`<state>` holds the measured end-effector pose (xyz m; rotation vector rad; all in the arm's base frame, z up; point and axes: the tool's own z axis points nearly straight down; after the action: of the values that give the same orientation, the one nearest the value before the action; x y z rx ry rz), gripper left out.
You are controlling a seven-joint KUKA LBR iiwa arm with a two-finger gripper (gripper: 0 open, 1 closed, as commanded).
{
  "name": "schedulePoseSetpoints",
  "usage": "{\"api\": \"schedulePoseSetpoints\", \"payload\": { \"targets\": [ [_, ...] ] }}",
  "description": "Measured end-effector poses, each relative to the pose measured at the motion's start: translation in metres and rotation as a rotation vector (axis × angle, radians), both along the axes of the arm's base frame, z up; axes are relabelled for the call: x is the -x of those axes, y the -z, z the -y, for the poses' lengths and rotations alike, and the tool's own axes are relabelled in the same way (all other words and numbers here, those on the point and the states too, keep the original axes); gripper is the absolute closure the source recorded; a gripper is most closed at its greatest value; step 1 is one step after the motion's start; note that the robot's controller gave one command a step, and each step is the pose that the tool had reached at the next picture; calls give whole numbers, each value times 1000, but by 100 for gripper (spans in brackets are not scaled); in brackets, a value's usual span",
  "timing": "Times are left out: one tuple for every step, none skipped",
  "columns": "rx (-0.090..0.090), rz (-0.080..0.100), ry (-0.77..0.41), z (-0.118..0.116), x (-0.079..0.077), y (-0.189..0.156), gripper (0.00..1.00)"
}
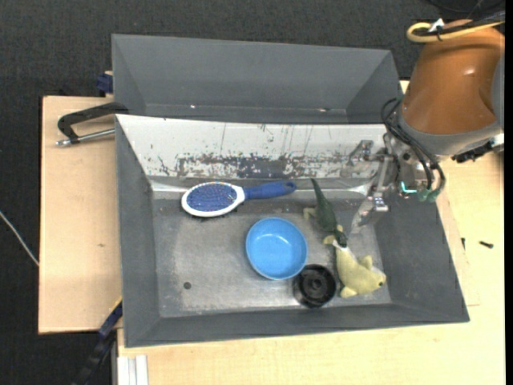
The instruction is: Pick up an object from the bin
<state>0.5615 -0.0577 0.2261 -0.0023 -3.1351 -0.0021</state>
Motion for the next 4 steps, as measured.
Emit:
{"api": "schedulePoseSetpoints", "payload": {
  "targets": [
    [1,10,368,-14,-34,142,0],
    [1,12,596,-14,-29,125,0],
    [1,10,832,-17,-35,122,0],
    [2,6,1003,-23,-41,151,0]
  ]
}}
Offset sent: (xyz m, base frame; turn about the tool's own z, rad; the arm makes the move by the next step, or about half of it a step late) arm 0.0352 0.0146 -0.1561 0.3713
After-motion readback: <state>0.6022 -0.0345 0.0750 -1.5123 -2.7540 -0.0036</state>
